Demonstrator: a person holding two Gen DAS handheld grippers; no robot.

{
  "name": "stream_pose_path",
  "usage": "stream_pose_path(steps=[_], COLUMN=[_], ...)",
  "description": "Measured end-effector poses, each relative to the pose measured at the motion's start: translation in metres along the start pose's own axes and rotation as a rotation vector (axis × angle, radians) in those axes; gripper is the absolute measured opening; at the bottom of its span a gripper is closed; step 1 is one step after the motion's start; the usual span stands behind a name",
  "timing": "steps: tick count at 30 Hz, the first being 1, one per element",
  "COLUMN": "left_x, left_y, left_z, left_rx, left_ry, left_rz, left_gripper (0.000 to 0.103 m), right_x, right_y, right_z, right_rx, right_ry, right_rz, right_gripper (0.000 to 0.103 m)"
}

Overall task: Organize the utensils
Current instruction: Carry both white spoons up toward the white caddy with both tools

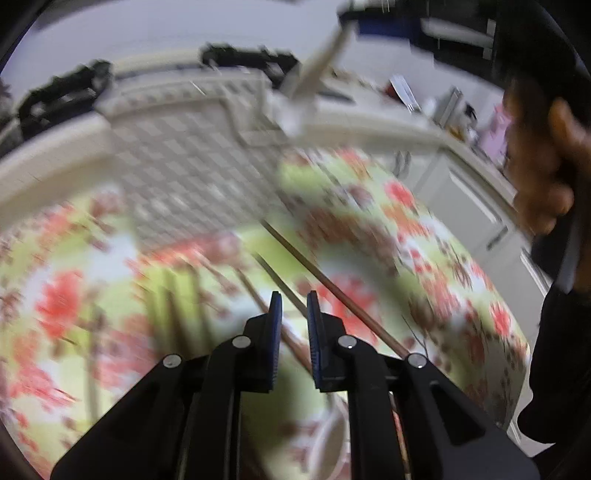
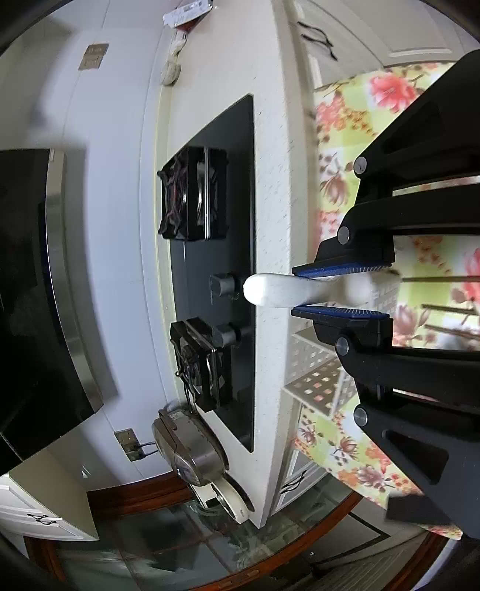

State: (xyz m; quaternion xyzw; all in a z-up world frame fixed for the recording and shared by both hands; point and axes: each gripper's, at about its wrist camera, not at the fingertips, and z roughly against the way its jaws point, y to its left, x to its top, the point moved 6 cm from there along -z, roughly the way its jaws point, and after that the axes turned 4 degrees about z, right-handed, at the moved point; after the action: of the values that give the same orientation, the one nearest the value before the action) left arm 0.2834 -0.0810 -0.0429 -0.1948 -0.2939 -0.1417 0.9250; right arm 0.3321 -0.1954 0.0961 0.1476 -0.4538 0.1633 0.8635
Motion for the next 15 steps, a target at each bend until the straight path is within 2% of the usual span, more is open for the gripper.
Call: stream_pose_path(steps=[8, 10, 13, 15], left_x=[-0.030, -0.030, -0.028, -0.026], left_y=[-0.028, -0.029, -0.030, -0.029], left_z=[-0.042, -0.046, -0.045, -0.037], left_rx=[0.019, 0.039, 0.073, 0.079], left_ry=[0.129, 0.127, 0.122, 0.111], left_rz=[-0.050, -0.044, -0.050, -0.037], left_gripper=[0.013, 0.012, 0.004, 0.004], right_x=[-0.036, -0.041, -0.044, -0.045], right_y=[-0.017, -0.018, -0.019, -0.019], right_z=[0.025, 0.026, 0.028, 0.030], right_rx=[-0.013, -0.005, -0.002, 0.001], right_ry=[0.021, 0.027, 0.031, 0.030], right_rz=[-0.013, -0.020, -0.023, -0.024], right_gripper=[0.018, 0.018, 0.018, 0.018])
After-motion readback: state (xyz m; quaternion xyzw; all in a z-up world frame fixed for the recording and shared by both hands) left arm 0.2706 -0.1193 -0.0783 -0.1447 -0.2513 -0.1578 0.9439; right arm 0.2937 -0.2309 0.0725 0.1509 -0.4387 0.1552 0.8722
